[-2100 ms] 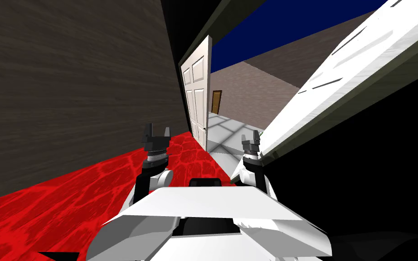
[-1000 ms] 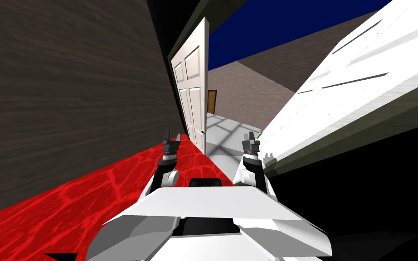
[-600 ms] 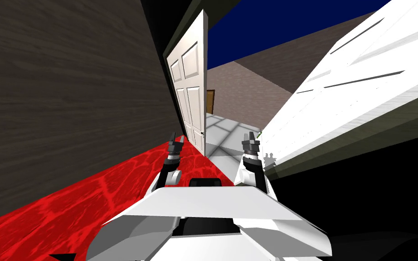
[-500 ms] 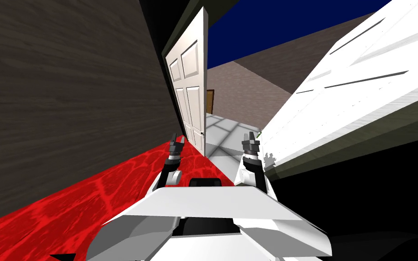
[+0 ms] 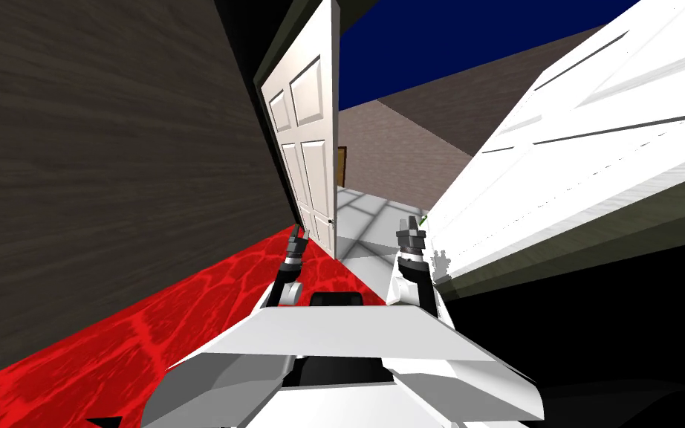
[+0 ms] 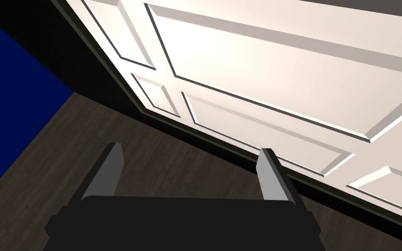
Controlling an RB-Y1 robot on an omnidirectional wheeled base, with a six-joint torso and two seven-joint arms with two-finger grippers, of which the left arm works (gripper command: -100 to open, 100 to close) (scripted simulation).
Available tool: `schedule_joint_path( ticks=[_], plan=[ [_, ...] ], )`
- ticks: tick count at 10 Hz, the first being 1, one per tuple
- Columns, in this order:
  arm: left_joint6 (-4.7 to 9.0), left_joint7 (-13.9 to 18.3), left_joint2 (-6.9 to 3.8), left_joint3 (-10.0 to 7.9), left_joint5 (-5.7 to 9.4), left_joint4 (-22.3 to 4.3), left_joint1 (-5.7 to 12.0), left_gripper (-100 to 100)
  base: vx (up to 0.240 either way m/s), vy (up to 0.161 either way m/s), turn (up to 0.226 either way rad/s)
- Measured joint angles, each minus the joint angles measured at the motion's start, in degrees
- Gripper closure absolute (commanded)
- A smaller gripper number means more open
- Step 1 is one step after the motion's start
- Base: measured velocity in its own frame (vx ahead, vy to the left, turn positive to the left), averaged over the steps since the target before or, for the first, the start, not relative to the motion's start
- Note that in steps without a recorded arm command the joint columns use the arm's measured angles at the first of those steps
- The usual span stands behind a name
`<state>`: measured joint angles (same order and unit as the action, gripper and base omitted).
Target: Push the door open
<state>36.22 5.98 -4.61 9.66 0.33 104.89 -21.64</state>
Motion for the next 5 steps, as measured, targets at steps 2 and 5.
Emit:
schedule_joint_path(
  ticks=[2,5],
  plan=[
    [0.01,-0.1,-0.18,0.82,-0.28,-2.9,0.93,-100,0.082,0.083,-0.105],
    [0.95,-0.1,-0.57,1.99,-0.64,-8.2,2.29,-100,0.076,0.087,-0.104]
  ],
)
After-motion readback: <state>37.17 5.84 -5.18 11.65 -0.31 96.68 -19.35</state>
